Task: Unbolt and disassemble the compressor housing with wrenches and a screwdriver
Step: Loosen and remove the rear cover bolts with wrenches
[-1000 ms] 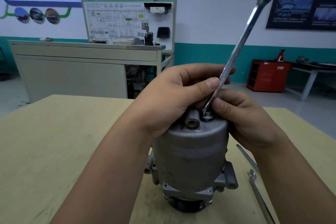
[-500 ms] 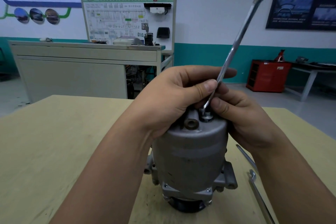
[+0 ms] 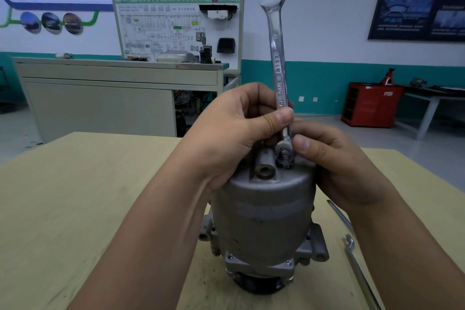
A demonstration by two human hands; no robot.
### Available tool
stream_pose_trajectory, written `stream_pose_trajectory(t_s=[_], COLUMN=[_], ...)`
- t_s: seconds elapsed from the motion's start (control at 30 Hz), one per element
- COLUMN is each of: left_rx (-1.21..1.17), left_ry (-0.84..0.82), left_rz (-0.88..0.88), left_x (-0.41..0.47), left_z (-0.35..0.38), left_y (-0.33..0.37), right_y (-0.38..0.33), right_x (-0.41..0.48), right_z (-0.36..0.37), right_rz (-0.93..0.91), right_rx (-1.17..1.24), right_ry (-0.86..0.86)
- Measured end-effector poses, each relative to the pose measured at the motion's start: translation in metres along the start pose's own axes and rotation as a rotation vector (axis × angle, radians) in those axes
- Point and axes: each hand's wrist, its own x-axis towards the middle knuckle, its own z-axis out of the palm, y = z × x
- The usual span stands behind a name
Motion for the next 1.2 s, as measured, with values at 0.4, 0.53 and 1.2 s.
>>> stream_pose_trajectory(t_s=[0.4, 0.53, 1.2], left_rx=[-0.064, -0.058, 0.044], left_ry=[-0.009, -0.096, -0.125], left_rz=[-0.013, 0.008, 0.118], left_x=[0.0009, -0.0006, -0.0029], left_z=[-0.0037, -0.0045, 0.0049], left_y=[0.0000, 0.0011, 0.0012], right_y=[0.0018, 0.0028, 0.0005], right_x=[0.0012, 0.0010, -0.0005], right_z=[0.0007, 0.0003, 0.0053], right_rz=[-0.025, -0.033, -0.033], right_rx=[-0.001, 0.015, 0.141], right_ry=[-0.001, 0.003, 0.001])
